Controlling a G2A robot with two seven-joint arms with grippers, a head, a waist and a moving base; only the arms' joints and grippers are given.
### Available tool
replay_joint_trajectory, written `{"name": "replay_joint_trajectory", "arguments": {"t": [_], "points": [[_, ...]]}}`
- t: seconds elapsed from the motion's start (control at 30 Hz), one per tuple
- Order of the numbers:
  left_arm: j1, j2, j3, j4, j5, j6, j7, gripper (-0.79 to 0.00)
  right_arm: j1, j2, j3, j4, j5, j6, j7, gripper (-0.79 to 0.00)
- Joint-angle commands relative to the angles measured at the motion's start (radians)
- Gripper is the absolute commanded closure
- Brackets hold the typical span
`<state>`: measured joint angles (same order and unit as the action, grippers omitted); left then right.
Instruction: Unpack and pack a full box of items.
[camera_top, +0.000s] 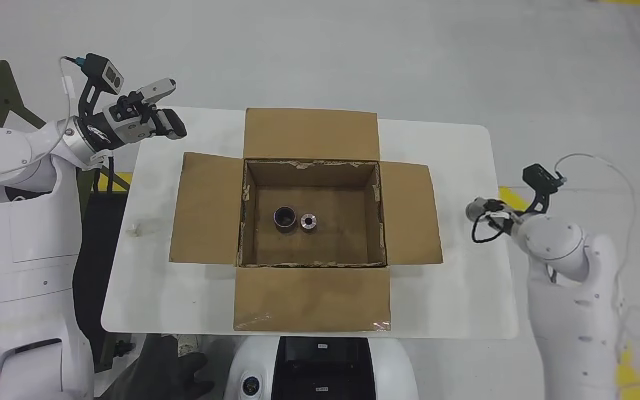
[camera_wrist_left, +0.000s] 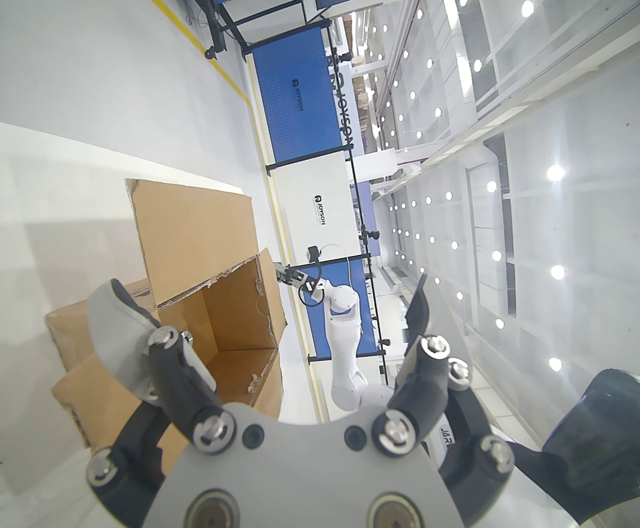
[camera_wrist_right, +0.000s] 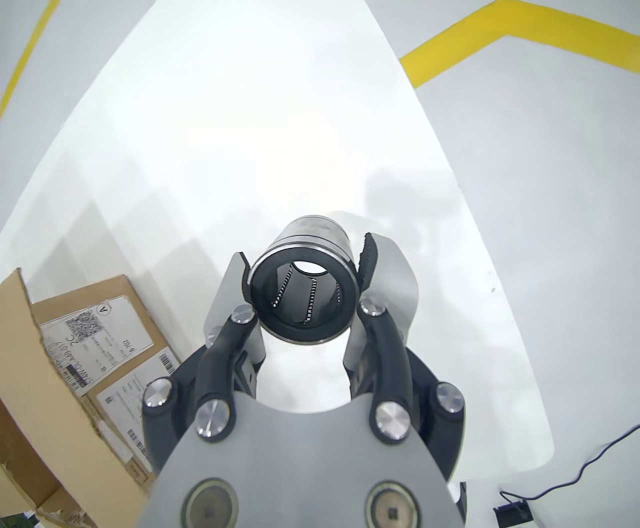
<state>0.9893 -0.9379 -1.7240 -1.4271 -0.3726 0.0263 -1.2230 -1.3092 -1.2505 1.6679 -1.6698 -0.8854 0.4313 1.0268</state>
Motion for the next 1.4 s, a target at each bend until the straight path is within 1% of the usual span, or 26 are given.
{"name": "replay_joint_trajectory", "arguments": {"t": [0.0, 0.73, 0.77, 0.8, 0.87, 0.93, 1.0, 1.2, 1.23, 1.27, 1.3, 1.37], "points": [[0.000, 0.000, 0.000, 0.000, 0.000, 0.000, 0.000, -0.785, 0.005, 0.001, -0.005, 0.016, -0.006, 0.005, -0.002, 0.000], [0.000, 0.000, 0.000, 0.000, 0.000, 0.000, 0.000, -0.785, 0.038, 0.008, -0.063, 0.115, -0.029, 0.041, -0.009, 0.000], [0.000, 0.000, 0.000, 0.000, 0.000, 0.000, 0.000, -0.785, 0.039, 0.008, -0.065, 0.117, -0.029, 0.042, -0.010, -0.065], [0.000, 0.000, 0.000, 0.000, 0.000, 0.000, 0.000, -0.785, 0.040, 0.008, -0.066, 0.121, -0.029, 0.044, -0.011, -0.163], [0.000, 0.000, 0.000, 0.000, 0.000, 0.000, 0.000, -0.785, 0.043, 0.009, -0.070, 0.124, -0.032, 0.047, -0.013, -0.249], [0.000, 0.000, 0.000, 0.000, 0.000, 0.000, 0.000, -0.785, 0.044, 0.010, -0.072, 0.127, -0.035, 0.050, -0.014, -0.317], [0.000, 0.000, 0.000, 0.000, 0.000, 0.000, 0.000, -0.785, 0.045, 0.010, -0.076, 0.128, -0.038, 0.052, -0.014, -0.342], [0.000, 0.000, 0.000, 0.000, 0.000, 0.000, 0.000, -0.785, 0.051, 0.012, -0.088, 0.127, -0.046, 0.063, -0.013, -0.369], [0.000, 0.000, 0.000, 0.000, 0.000, 0.000, 0.000, -0.785, 0.052, 0.012, -0.089, 0.123, -0.049, 0.066, -0.013, -0.385], [0.000, 0.000, 0.000, 0.000, 0.000, 0.000, 0.000, -0.785, 0.051, 0.013, -0.089, 0.116, -0.053, 0.069, -0.013, -0.437], [0.000, 0.000, 0.000, 0.000, 0.000, 0.000, 0.000, -0.785, 0.049, 0.013, -0.087, 0.106, -0.053, 0.073, -0.013, -0.536], [0.000, 0.000, 0.000, 0.000, 0.000, 0.000, 0.000, -0.785, 0.042, 0.015, -0.081, 0.085, -0.054, 0.081, -0.014, -0.656]]}}
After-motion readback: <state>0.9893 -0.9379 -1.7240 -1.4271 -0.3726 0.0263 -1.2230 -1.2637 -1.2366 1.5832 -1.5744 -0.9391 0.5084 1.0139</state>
